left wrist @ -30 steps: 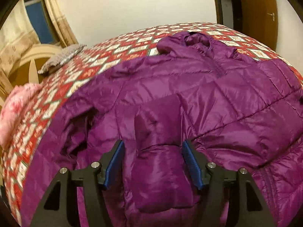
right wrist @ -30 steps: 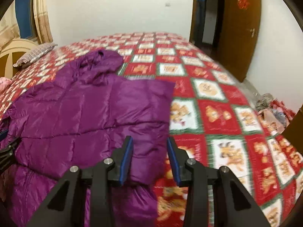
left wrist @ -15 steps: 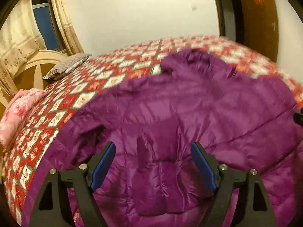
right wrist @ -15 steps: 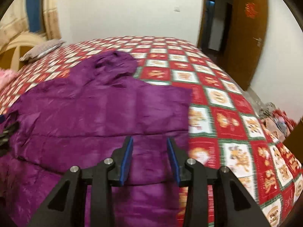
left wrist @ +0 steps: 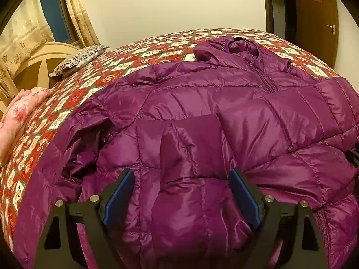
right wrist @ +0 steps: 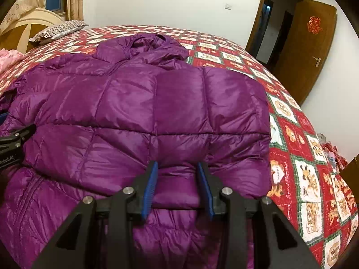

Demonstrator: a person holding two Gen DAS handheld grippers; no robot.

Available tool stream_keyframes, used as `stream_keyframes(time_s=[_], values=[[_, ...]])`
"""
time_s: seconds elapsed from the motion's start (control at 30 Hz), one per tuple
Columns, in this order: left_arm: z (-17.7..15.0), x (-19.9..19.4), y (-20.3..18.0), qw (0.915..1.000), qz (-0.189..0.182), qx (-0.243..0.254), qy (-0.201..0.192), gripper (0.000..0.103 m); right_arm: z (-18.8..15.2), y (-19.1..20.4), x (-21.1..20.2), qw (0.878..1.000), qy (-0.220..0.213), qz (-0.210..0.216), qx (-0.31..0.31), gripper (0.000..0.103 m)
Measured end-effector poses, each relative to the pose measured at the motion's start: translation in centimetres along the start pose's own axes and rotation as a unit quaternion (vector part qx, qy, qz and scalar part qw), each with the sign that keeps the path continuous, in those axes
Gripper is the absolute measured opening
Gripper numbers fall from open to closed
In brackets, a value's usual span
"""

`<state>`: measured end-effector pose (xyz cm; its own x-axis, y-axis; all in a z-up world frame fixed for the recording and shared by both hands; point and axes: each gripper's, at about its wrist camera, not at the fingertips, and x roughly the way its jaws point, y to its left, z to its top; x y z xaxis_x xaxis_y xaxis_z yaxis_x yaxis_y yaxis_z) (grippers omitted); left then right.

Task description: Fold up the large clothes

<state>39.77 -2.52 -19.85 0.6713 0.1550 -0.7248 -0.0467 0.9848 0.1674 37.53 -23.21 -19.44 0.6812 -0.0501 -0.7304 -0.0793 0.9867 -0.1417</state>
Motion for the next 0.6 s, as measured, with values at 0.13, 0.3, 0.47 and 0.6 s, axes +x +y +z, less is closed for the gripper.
stream_keyframes(time_s=[0.13, 0.3, 0.47, 0.6], values=[[0.0, 0.1, 0.2, 1.0, -0.004, -0.004, 0.002, 0.089, 0.1, 0.0, 0.2, 1.0, -0.001, 0.001, 0.005, 0.041], [0.0, 0.2, 0.2, 1.0, -0.004, -0.005, 0.001, 0.089, 0.1, 0.4, 0.2, 1.0, -0.002, -0.012, -0.004, 0.042], [-0.1, 0.2, 0.2, 1.0, -0.004, -0.005, 0.001, 0.09, 0.0, 0.8, 0.3, 1.0, -0.003, -0.025, -0.013, 0.042], [-0.1, 0.2, 0.2, 1.0, -0.004, -0.005, 0.001, 0.09, 0.0, 1.1, 0.5, 0.999, -0.003, -0.033, -0.02, 0.042]])
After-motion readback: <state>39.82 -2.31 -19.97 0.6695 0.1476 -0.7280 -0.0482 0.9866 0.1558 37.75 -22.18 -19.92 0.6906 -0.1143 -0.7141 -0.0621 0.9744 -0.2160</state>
